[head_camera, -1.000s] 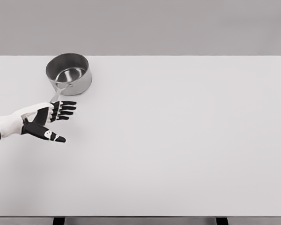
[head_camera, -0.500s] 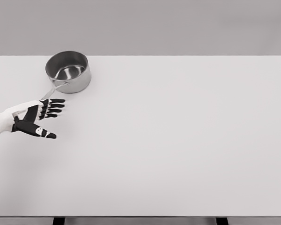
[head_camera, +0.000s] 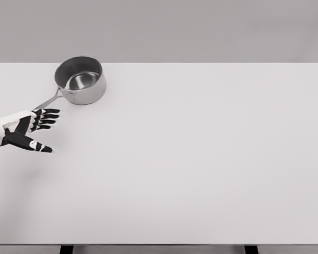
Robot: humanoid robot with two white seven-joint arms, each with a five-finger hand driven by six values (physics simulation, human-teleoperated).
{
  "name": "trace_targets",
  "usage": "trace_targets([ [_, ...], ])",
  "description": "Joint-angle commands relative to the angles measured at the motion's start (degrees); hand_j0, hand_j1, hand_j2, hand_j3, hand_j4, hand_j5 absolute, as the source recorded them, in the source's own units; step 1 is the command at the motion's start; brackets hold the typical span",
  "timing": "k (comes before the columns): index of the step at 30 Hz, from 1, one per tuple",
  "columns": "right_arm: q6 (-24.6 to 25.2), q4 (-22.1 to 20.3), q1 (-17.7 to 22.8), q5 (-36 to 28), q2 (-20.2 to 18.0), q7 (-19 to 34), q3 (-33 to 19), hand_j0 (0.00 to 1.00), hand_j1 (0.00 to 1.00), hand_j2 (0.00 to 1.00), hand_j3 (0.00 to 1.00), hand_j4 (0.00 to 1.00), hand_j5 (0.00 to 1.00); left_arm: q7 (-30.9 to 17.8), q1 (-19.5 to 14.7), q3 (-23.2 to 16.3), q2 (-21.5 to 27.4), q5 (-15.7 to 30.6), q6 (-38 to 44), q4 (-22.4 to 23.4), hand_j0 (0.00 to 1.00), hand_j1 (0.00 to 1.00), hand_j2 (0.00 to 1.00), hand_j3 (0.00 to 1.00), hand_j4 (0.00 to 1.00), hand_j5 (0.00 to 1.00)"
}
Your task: Rotate pot handle
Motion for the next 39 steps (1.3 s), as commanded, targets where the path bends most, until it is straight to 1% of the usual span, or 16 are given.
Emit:
trace_targets([
  [1, 0.0, 0.0, 0.0, 0.0, 0.0, 0.0, 0.0, 1.0, 1.0, 1.0, 1.0, 1.0, 1.0, 0.0, 0.0, 0.6, 0.1, -0.5, 0.0, 0.7, 1.0, 1.0, 1.0, 1.0, 1.0, 1.0],
  [5, 0.0, 0.1, 0.0, 0.0, 0.0, 0.0, 0.0, 1.0, 1.0, 1.0, 1.0, 1.0, 1.0, 0.0, -0.1, 1.0, 0.1, -1.8, 0.0, 1.1, 1.0, 1.0, 1.0, 1.0, 1.0, 1.0],
  [6, 0.0, 0.1, 0.0, 0.0, 0.0, 0.0, 0.0, 1.0, 1.0, 1.0, 1.0, 1.0, 1.0, 0.0, 0.0, 1.5, 0.1, -2.7, 0.1, 1.8, 1.0, 1.0, 1.0, 1.0, 1.0, 1.0],
  [8, 0.0, 0.0, 0.0, 0.0, 0.0, 0.0, 0.0, 1.0, 1.0, 1.0, 1.0, 1.0, 1.0, 0.0, 0.0, 1.5, 0.0, -3.2, 0.0, 2.5, 1.0, 1.0, 1.0, 1.0, 1.0, 1.0],
  [13, 0.0, 0.0, 0.0, 0.0, 0.0, 0.0, 0.0, 1.0, 1.0, 1.0, 1.0, 1.0, 1.0, 0.0, -0.1, 1.5, 0.1, -3.3, 0.0, 3.0, 1.0, 1.0, 1.0, 1.0, 1.0, 1.0],
  [16, 0.0, 0.1, 0.0, 0.0, 0.0, 0.0, 0.0, 1.0, 1.0, 1.0, 1.0, 1.0, 1.0, 0.0, -0.4, 1.7, 0.1, -5.0, 0.0, 3.7, 1.0, 1.0, 1.0, 1.0, 1.0, 1.0],
  [24, 0.0, 0.0, 0.0, 0.0, 0.0, 0.0, 0.0, 1.0, 1.0, 1.0, 1.0, 1.0, 1.0, 0.0, -0.7, 2.3, 0.0, -6.2, 0.1, 5.3, 1.0, 1.0, 1.0, 1.0, 1.0, 1.0],
  [33, 0.0, 0.0, 0.0, 0.0, 0.0, 0.0, 0.0, 1.0, 1.0, 1.0, 1.0, 1.0, 1.0, 0.0, 0.0, 2.2, -0.1, -7.2, 0.1, 5.2, 1.0, 1.0, 1.0, 1.0, 1.0, 1.0],
  [35, 0.0, 0.0, 0.0, 0.0, 0.0, 0.0, 0.0, 1.0, 1.0, 1.0, 1.0, 1.0, 1.0, 0.0, 0.0, 2.2, 0.0, -7.2, 0.0, 4.4, 1.0, 1.0, 1.0, 1.0, 1.0, 1.0],
  [38, 0.0, 0.0, 0.0, 0.0, 0.0, 0.0, 0.0, 1.0, 1.0, 1.0, 1.0, 1.0, 1.0, 0.0, 0.1, 2.2, 0.3, -7.3, -0.1, 0.7, 1.0, 1.0, 1.0, 1.0, 1.0, 1.0],
  [39, 0.0, 0.0, 0.0, 0.0, 0.0, 0.0, 0.0, 1.0, 1.0, 1.0, 1.0, 1.0, 1.0, 0.0, 0.1, 2.2, 2.0, -7.2, 0.1, -1.3, 1.0, 1.0, 1.0, 1.0, 1.0, 1.0],
])
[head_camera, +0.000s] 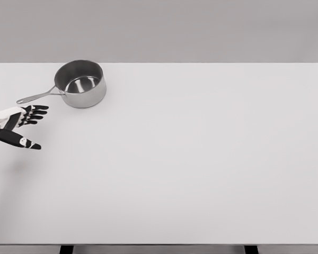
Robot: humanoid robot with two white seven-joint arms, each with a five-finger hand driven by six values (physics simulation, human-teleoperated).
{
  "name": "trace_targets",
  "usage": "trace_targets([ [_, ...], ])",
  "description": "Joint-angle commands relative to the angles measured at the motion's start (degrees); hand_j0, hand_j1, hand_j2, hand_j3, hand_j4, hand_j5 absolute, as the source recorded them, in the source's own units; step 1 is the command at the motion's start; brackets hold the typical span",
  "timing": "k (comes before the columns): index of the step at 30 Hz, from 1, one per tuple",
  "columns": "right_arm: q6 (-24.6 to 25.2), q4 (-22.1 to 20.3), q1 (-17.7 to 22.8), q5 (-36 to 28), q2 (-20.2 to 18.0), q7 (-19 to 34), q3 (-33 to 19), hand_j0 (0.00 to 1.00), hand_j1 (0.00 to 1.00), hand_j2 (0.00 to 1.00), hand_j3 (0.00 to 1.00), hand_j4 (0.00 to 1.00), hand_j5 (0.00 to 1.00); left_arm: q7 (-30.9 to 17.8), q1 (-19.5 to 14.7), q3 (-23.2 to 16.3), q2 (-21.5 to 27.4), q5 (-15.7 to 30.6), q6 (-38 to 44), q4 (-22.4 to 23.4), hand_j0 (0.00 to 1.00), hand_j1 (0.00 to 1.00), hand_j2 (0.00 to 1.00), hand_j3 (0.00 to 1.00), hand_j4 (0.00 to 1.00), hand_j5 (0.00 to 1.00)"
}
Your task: Rotate pot handle
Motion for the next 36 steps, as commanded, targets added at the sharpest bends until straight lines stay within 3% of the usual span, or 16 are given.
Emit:
trace_targets([
  [1, 0.0, 0.1, 0.0, 0.0, 0.0, 0.0, 0.0, 1.0, 1.0, 1.0, 1.0, 1.0, 1.0, 0.0, 0.0, 0.1, 1.8, 0.3, 0.2, -3.5, 1.0, 1.0, 1.0, 1.0, 1.0, 1.0],
  [6, 0.0, 0.0, 0.0, 0.0, 0.0, 0.0, 0.0, 1.0, 1.0, 1.0, 1.0, 1.0, 1.0, -0.1, -0.2, 0.1, 7.7, 1.1, 7.9, -10.8, 1.0, 1.0, 1.0, 1.0, 1.0, 1.0],
  [9, 0.0, 0.1, 0.0, 0.0, 0.0, 0.0, 0.0, 1.0, 1.0, 1.0, 1.0, 1.0, 1.0, 0.0, -0.8, 1.6, 7.3, 0.4, 18.1, -11.9, 1.0, 1.0, 1.0, 1.0, 1.0, 1.0],
  [12, 0.0, 0.1, 0.0, 0.0, 0.0, 0.0, 0.0, 1.0, 1.0, 1.0, 1.0, 1.0, 1.0, 0.0, -2.5, 1.7, 7.0, 0.3, 22.5, -13.6, 1.0, 1.0, 1.0, 1.0, 1.0, 1.0],
  [16, 0.0, 0.0, 0.0, 0.0, 0.0, 0.0, 0.0, 1.0, 1.0, 1.0, 1.0, 1.0, 1.0, 0.0, -5.0, 1.7, 2.4, -5.1, 24.7, -12.9, 1.0, 1.0, 1.0, 1.0, 1.0, 1.0],
  [25, 0.0, 0.1, 0.0, 0.0, 0.0, 0.0, 0.0, 1.0, 1.0, 1.0, 1.0, 1.0, 1.0, 0.0, -6.4, 1.6, 1.1, -7.4, 24.7, -12.8, 1.0, 1.0, 1.0, 1.0, 1.0, 1.0],
  [36, 0.0, 0.1, 0.0, 0.0, 0.0, 0.0, 0.0, 1.0, 1.0, 1.0, 1.0, 1.0, 1.0, 0.0, -6.9, 1.5, -2.3, -13.4, 24.7, -8.1, 1.0, 1.0, 1.0, 1.0, 1.0, 1.0],
])
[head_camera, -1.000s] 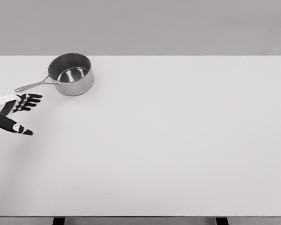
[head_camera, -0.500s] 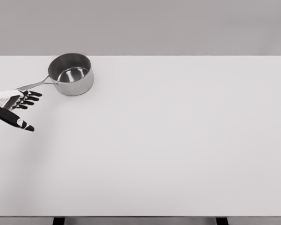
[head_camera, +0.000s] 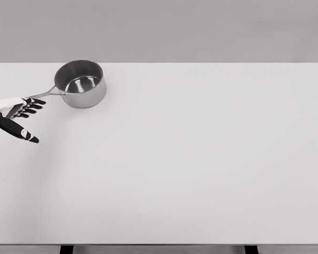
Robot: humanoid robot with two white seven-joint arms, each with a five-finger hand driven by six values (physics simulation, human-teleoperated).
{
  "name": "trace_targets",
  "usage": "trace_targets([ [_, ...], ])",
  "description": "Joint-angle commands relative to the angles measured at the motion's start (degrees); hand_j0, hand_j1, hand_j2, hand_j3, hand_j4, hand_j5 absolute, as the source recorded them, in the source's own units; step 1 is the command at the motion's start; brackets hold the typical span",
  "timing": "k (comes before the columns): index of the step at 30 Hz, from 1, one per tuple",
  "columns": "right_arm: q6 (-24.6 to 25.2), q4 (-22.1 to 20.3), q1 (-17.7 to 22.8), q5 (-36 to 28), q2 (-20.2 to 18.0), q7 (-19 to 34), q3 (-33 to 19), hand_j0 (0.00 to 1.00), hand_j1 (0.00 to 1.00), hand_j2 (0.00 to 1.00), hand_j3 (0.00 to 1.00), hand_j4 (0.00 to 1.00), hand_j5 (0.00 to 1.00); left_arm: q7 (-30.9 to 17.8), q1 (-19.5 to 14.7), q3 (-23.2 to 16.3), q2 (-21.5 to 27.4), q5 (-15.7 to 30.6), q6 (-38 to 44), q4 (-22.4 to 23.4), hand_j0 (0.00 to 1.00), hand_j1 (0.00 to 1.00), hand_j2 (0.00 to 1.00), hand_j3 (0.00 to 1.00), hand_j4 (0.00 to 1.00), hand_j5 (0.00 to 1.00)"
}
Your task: Rotate pot handle
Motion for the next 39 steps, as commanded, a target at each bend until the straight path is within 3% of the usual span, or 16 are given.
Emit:
trace_targets([
  [1, 0.0, 0.1, 0.0, 0.0, 0.0, 0.0, 0.0, 1.0, 1.0, 1.0, 1.0, 1.0, 1.0, 0.0, 0.0, 0.0, -0.7, -1.9, -0.1, 1.4, 1.0, 1.0, 1.0, 1.0, 1.0, 1.0],
  [21, 0.0, 0.0, 0.0, 0.0, 0.0, 0.0, 0.0, 1.0, 1.0, 1.0, 1.0, 1.0, 1.0, -0.1, -1.4, -0.2, -1.9, -6.7, -0.1, 5.6, 1.0, 1.0, 1.0, 1.0, 1.0, 1.0],
  [28, 0.0, 0.0, 0.0, 0.0, 0.0, 0.0, 0.0, 1.0, 1.0, 1.0, 1.0, 1.0, 1.0, -0.1, -2.7, -0.3, -5.4, -10.9, -0.5, 9.0, 1.0, 1.0, 1.0, 1.0, 1.0, 1.0],
  [39, 0.0, 0.0, 0.0, 0.0, 0.0, 0.0, 0.0, 1.0, 1.0, 1.0, 1.0, 1.0, 1.0, -0.1, -3.9, -0.4, -6.9, -11.8, -0.6, 11.0, 1.0, 1.0, 1.0, 1.0, 1.0, 1.0],
])
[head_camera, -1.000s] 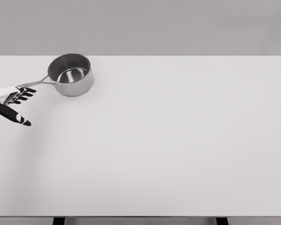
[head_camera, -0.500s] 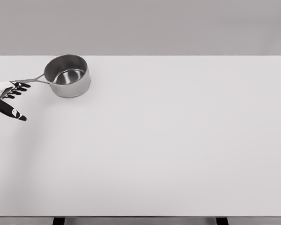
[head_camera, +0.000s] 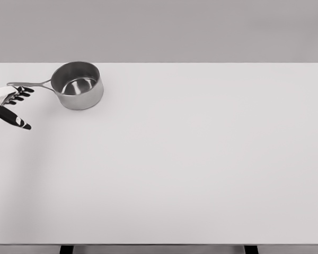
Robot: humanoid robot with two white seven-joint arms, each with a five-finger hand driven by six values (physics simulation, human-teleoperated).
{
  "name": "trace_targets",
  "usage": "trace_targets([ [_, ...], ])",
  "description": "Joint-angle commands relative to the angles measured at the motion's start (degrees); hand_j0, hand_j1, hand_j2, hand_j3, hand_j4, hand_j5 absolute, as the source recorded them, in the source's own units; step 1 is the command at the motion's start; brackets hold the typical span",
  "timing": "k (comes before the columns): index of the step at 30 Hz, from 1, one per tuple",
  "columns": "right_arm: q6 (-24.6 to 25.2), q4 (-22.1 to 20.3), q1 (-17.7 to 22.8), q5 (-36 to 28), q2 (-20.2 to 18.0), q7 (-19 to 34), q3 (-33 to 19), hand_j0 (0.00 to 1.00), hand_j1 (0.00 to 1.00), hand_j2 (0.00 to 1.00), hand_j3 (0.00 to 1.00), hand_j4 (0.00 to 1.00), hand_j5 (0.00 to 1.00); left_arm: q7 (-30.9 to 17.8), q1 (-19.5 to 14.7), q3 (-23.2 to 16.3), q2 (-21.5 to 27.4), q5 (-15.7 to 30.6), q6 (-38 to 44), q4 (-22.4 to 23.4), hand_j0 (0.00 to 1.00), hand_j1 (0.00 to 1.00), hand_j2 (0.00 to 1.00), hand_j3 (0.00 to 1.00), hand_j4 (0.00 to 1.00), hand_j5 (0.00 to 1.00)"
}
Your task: Rotate pot handle
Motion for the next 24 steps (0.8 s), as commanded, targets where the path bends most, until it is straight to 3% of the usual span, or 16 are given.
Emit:
trace_targets([
  [1, 0.0, 0.0, 0.0, 0.0, 0.0, 0.0, 0.0, 1.0, 1.0, 1.0, 1.0, 1.0, 1.0, 0.0, 0.0, -0.1, -0.8, -0.8, -0.2, 1.2, 1.0, 1.0, 1.0, 1.0, 1.0, 1.0],
  [24, 0.0, 0.0, 0.0, 0.0, 0.0, 0.0, 0.0, 1.0, 1.0, 1.0, 1.0, 1.0, 1.0, -0.1, -2.7, -0.4, -4.7, -3.5, -0.4, 5.6, 1.0, 1.0, 1.0, 1.0, 1.0, 1.0],
])
